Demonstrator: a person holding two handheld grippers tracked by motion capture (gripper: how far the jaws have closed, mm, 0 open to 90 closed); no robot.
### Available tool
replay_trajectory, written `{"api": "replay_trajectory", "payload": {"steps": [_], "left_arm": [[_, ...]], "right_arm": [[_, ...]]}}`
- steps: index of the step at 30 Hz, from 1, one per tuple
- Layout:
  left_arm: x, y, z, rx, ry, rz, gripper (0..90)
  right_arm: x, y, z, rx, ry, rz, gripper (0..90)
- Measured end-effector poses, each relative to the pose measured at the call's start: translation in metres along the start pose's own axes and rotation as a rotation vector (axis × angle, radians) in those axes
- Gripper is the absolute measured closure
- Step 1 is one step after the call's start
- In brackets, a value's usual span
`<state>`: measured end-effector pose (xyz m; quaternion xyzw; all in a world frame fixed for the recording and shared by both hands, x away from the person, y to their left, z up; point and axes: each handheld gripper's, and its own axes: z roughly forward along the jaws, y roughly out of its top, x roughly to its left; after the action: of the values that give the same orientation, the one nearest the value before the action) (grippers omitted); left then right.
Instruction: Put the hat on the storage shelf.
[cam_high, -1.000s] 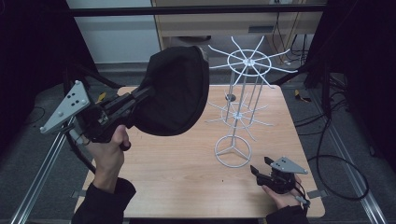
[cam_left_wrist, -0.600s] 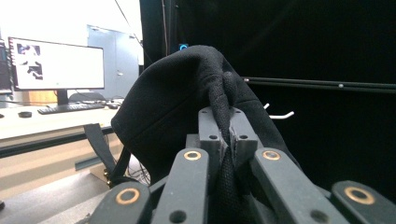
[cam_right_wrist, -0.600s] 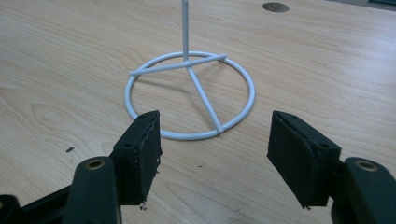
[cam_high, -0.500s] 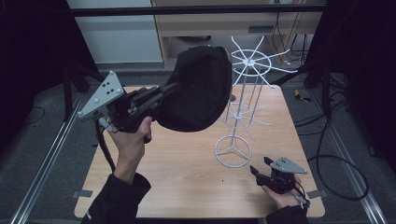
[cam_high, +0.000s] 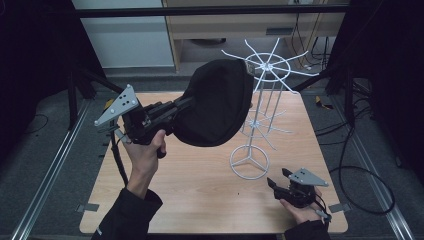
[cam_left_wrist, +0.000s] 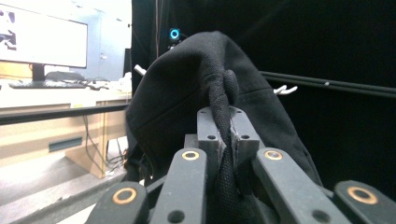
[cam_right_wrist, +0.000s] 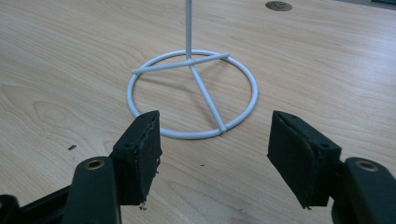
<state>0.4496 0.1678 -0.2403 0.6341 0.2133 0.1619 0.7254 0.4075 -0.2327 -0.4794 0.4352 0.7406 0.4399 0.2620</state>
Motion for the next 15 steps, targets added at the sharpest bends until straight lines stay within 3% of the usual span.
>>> {"api": "replay_trajectory", "payload": {"steps": [15], "left_arm": [[0.008, -0.034, 0.015, 0.152, 0.038, 0.007, 81.6]], "right_arm": [[0.001, 0.0, 0.0, 0.006, 0.001, 0.0, 34.5]]}}
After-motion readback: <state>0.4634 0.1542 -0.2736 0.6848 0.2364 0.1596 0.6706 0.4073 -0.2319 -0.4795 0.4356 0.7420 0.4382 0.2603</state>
